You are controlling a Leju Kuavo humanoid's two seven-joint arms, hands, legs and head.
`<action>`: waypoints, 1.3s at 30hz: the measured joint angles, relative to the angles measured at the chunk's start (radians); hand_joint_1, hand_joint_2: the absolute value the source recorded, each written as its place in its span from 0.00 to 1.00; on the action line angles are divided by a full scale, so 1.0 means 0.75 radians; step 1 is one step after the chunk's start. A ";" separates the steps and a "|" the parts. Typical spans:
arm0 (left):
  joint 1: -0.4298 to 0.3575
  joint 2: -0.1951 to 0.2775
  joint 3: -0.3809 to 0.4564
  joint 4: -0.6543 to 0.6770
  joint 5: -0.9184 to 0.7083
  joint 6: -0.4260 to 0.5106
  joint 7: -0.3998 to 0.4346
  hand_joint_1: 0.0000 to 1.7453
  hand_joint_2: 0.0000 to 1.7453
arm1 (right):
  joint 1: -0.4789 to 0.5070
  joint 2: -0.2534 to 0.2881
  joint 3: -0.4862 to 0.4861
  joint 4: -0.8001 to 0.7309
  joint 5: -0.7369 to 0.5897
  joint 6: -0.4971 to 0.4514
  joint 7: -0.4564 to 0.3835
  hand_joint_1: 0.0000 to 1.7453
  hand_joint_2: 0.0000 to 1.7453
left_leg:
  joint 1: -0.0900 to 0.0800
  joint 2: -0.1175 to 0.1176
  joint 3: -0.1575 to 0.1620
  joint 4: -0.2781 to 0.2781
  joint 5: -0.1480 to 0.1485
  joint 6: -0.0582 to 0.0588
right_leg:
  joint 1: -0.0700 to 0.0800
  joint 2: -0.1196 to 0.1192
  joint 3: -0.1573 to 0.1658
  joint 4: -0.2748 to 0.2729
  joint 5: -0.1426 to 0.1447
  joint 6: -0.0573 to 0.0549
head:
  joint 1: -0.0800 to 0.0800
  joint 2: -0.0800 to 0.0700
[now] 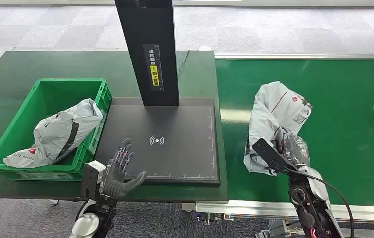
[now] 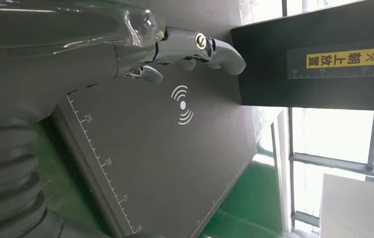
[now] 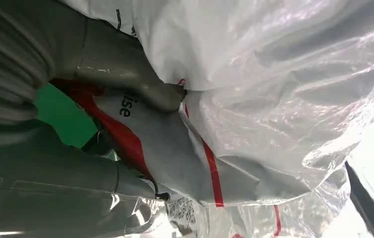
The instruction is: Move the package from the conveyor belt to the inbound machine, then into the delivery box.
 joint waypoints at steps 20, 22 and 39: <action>-0.059 0.005 -0.020 0.009 -0.052 0.018 -0.099 0.00 1.00 | -0.021 0.042 0.308 -0.237 -0.024 0.293 -0.450 1.00 1.00 | 0.000 0.000 -0.001 0.000 0.000 0.000 | 0.000 0.001 0.000 0.000 0.000 0.000 | 0.000 0.000; -0.078 0.007 -0.026 0.020 -0.049 0.010 -0.102 0.00 1.00 | -0.074 0.040 0.384 -0.203 0.008 0.337 -0.454 1.00 1.00 | 0.000 0.001 0.000 0.000 0.000 0.000 | 0.000 0.001 0.000 0.000 0.000 0.000 | 0.000 0.000; -0.160 0.033 -0.062 0.110 -0.017 0.006 -0.128 0.00 1.00 | -0.455 0.159 0.880 0.180 0.068 0.563 -0.475 1.00 1.00 | 0.000 0.001 0.000 0.000 0.001 0.000 | 0.000 0.001 -0.001 0.001 0.000 0.000 | 0.000 0.000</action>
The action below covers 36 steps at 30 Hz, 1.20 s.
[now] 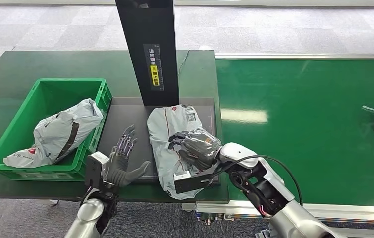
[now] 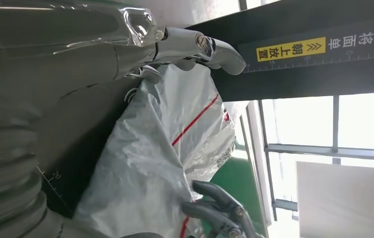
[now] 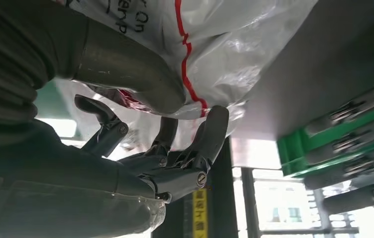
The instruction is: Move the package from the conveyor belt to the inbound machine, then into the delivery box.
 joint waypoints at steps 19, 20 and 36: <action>0.053 0.013 -0.011 -0.046 0.002 0.022 0.008 0.00 1.00 | 0.109 0.038 -0.108 -0.170 -0.445 -0.351 -0.028 0.00 1.00 | 0.000 -0.001 0.000 0.000 0.000 0.000 | 0.000 -0.001 -0.001 0.000 0.000 0.000 | 0.000 0.000; 0.057 0.013 -0.011 -0.054 0.002 0.021 0.011 0.00 1.00 | 0.127 0.037 -0.147 -0.196 -0.495 -0.364 -0.021 0.00 1.00 | 0.000 -0.001 -0.001 0.000 0.000 0.000 | 0.000 -0.001 -0.001 0.000 0.000 0.000 | 0.000 0.000; 0.006 0.011 -0.140 -0.191 -0.195 -0.050 0.113 0.00 1.00 | 0.347 0.041 -0.560 -0.493 -0.783 -0.520 -0.050 0.00 1.00 | 0.000 -0.001 0.000 0.000 0.000 0.000 | 0.000 -0.001 0.000 0.000 0.000 0.000 | 0.000 0.000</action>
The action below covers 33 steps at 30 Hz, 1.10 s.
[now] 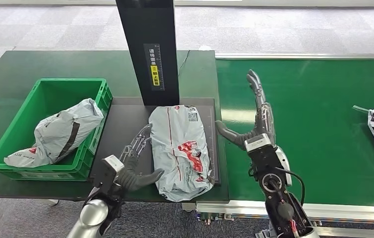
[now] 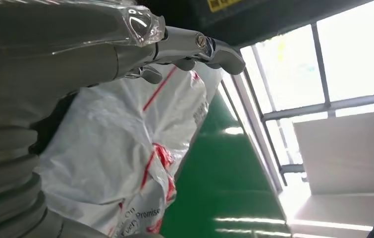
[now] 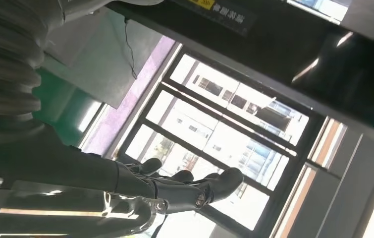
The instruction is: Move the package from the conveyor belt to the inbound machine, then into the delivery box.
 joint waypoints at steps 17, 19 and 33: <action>-0.252 -0.016 -0.266 0.262 -0.654 0.074 0.370 0.00 1.00 | 0.112 0.073 -0.239 -0.040 -0.036 0.063 0.001 0.00 1.00 | 0.000 0.001 0.000 0.000 0.000 0.000 | 0.000 0.001 -0.001 0.000 0.000 0.000 | 0.000 0.000; -0.269 -0.018 -0.289 0.300 -0.730 0.084 0.407 0.00 1.00 | 0.117 0.084 -0.245 -0.040 -0.031 0.073 0.004 0.00 1.00 | 0.000 0.001 0.000 0.000 0.000 0.000 | 0.000 0.001 -0.001 0.000 0.000 0.000 | 0.000 0.000; -0.330 -0.063 -0.332 0.471 -0.962 0.185 0.418 1.00 1.00 | 0.176 0.122 -0.321 -0.053 -0.003 0.144 0.032 0.00 1.00 | 0.000 0.001 0.000 0.000 0.000 0.000 | 0.000 0.001 0.000 0.000 0.000 0.000 | 0.000 0.000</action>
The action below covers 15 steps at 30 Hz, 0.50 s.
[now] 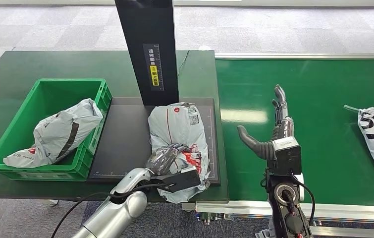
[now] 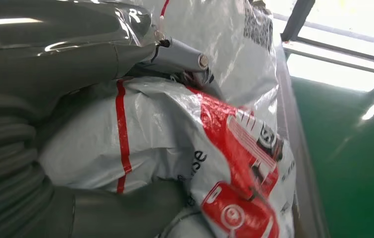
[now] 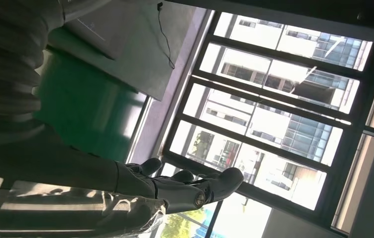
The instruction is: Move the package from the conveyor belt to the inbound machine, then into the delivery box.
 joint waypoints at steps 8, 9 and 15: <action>0.006 -0.021 0.038 -0.008 0.052 0.072 -0.084 1.00 1.00 | 0.055 0.011 -0.045 -0.043 0.019 0.016 0.000 0.00 1.00 | 0.000 0.000 0.000 0.000 0.000 0.000 | 0.000 0.000 -0.001 0.000 0.000 0.000 | 0.000 0.000; 0.012 -0.023 0.047 -0.019 0.071 0.097 -0.113 1.00 1.00 | 0.061 0.012 -0.050 -0.050 0.021 0.018 0.000 0.00 1.00 | 0.000 0.000 0.000 0.000 0.000 0.000 | 0.000 0.000 -0.001 0.000 0.000 0.000 | 0.000 0.000; 0.068 -0.028 0.102 -0.194 0.163 0.344 -0.317 1.00 1.00 | 0.100 0.020 -0.086 -0.096 0.027 0.035 0.000 0.00 1.00 | 0.000 0.000 -0.001 0.000 0.000 0.000 | 0.000 0.000 -0.001 0.000 0.000 0.000 | 0.000 0.000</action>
